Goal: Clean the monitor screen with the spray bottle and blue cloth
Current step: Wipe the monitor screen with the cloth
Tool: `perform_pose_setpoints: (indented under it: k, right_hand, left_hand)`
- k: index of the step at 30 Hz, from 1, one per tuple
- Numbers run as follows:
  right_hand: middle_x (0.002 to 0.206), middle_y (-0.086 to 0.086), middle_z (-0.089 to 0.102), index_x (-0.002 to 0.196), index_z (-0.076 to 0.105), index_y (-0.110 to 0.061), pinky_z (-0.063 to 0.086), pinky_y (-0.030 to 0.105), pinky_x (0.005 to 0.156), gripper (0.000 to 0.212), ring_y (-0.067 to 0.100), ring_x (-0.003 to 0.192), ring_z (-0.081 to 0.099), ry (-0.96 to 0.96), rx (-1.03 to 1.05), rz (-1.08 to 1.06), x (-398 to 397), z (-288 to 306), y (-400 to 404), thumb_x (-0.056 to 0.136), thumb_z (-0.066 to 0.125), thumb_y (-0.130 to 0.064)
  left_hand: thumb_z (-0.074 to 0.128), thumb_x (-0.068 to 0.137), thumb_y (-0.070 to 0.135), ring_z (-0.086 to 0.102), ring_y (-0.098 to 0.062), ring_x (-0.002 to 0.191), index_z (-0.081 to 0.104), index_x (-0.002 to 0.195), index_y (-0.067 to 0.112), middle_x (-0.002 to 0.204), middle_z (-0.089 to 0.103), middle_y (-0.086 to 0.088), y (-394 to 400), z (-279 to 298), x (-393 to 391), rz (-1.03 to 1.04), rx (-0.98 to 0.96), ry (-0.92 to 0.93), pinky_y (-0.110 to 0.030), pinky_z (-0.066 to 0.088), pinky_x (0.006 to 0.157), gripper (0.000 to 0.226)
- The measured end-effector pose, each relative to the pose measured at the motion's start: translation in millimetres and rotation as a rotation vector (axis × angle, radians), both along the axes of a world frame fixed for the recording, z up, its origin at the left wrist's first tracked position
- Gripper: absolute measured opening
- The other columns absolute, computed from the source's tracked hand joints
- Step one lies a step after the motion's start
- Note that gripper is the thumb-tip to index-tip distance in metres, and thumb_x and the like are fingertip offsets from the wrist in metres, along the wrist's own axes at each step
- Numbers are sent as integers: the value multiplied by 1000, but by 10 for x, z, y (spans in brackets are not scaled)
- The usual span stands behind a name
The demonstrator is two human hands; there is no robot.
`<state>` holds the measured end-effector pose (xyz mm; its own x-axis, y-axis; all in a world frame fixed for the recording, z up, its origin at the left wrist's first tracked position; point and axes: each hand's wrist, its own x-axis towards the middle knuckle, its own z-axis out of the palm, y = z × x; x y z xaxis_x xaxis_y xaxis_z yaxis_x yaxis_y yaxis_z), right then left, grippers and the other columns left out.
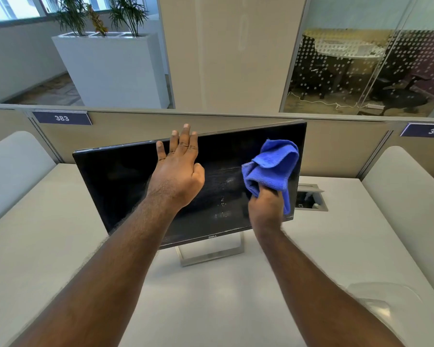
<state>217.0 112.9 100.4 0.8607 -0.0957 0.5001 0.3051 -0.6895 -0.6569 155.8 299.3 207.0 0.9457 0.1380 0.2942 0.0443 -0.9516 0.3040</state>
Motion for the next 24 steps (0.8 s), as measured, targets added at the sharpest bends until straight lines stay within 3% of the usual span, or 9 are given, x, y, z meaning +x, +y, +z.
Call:
perform_pose_setpoints:
  k: [2, 5, 8, 10, 14, 18, 21, 22, 24]
  right_hand:
    - [112, 20, 66, 123, 65, 1, 41, 18, 90, 39, 24, 103, 59, -25, 69, 73, -84, 61, 176, 85, 61, 8]
    - [129, 26, 57, 133, 50, 10, 30, -3, 90, 43, -13, 107, 51, 85, 202, 281, -201, 61, 495, 91, 52, 10]
    - [139, 14, 53, 149, 36, -13, 52, 28, 92, 57, 8, 120, 56, 24, 310, 366, -364, 28, 814, 96, 55, -5]
    - [149, 0, 42, 151, 28, -29, 48, 45, 103, 61, 15, 133, 47, -91, 178, 483, -480, -59, 940, 97, 54, -14]
    - [149, 14, 42, 144, 32, -5, 27, 55, 112, 57, 34, 138, 35, -544, -366, 438, -396, -259, 916, 92, 51, -15]
    - [152, 15, 36, 147, 34, -1, 31, 49, 114, 63, 38, 139, 37, -367, -357, 209, -222, -352, 567, 87, 52, -1]
    - [136, 26, 54, 137, 45, 8, 43, 51, 103, 57, 34, 123, 56, -89, 47, 18, -108, -355, 267, 83, 62, 9]
    - [117, 22, 63, 126, 53, 11, 47, 46, 94, 46, 22, 107, 64, -31, 213, -24, -43, -342, 184, 82, 62, 7]
    - [97, -2, 56, 111, 60, 6, 41, 17, 83, 28, -15, 80, 53, 47, 302, -86, 76, -222, -36, 84, 56, -1]
  left_hand:
    - [32, 97, 17, -28, -6, 138, -6, 157, 19, 163, -21, 4, 5, 9, -7, -11, -25, -12, -32, -27, 108, 71]
    - [33, 91, 12, -23, -6, 143, 1, 158, 16, 164, -15, 3, 38, 19, -50, -18, -70, -48, -30, -24, 111, 74]
    - [28, 82, 18, -16, -12, 150, 5, 158, 15, 166, -10, 2, 125, 30, -121, 42, -128, -91, -30, -23, 114, 79]
    - [24, 78, 21, -13, -14, 151, 8, 158, 15, 166, -8, 3, 212, 25, -175, 87, -142, -118, -32, -22, 115, 81]
    - [23, 79, 22, -12, -16, 152, 11, 158, 15, 166, -6, 2, 397, -25, -312, 139, -120, -157, -36, -19, 118, 80]
    - [25, 83, 24, -16, -14, 150, 8, 158, 19, 166, -11, 3, 642, -98, -485, 186, -123, -169, -33, -21, 115, 77]
    - [26, 85, 24, -17, -15, 151, 7, 158, 22, 166, -12, 4, 841, -139, -616, 230, -110, -170, -35, -21, 115, 76]
    - [26, 86, 25, -17, -16, 151, 7, 158, 22, 166, -12, 4, 906, -151, -656, 246, -100, -166, -35, -21, 115, 75]
    - [26, 87, 26, -18, -16, 151, 4, 158, 23, 165, -14, 4, 1018, -179, -727, 265, -83, -152, -37, -21, 116, 74]
